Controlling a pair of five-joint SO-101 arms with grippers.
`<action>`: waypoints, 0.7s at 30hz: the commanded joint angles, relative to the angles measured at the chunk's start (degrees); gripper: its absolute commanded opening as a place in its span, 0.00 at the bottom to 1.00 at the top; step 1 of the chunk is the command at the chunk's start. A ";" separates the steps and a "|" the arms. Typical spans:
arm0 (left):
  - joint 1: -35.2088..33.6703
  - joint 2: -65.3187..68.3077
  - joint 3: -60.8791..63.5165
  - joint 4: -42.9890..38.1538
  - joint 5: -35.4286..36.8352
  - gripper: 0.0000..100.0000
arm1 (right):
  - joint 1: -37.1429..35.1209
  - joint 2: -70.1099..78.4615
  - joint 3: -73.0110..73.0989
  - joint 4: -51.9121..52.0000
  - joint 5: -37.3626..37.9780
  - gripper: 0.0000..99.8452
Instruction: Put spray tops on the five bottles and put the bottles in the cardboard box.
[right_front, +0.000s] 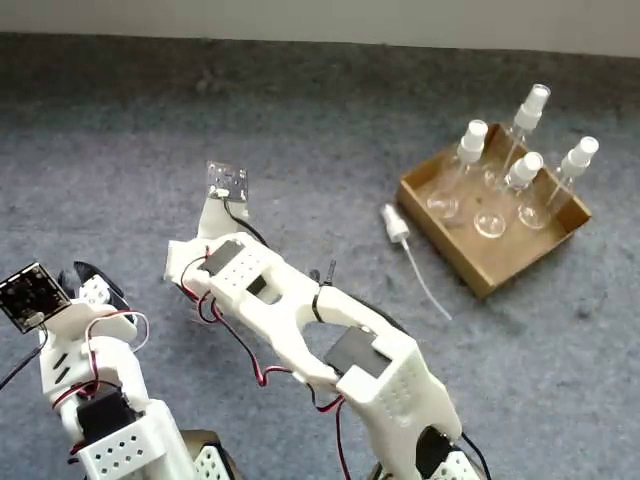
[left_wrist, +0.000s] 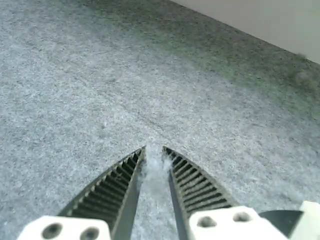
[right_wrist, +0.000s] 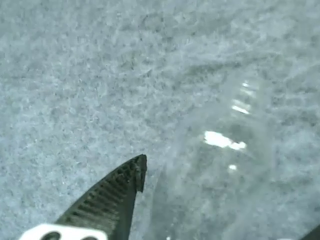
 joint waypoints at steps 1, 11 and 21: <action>1.01 -0.31 1.01 0.35 0.35 0.00 | 0.04 1.45 -2.24 0.31 -0.88 0.45; 2.77 -0.22 1.01 0.44 0.35 0.00 | 4.26 1.63 -1.80 0.40 -0.53 0.04; 2.77 -0.22 1.01 0.44 0.35 0.00 | 9.63 1.27 -5.32 22.29 -0.26 0.01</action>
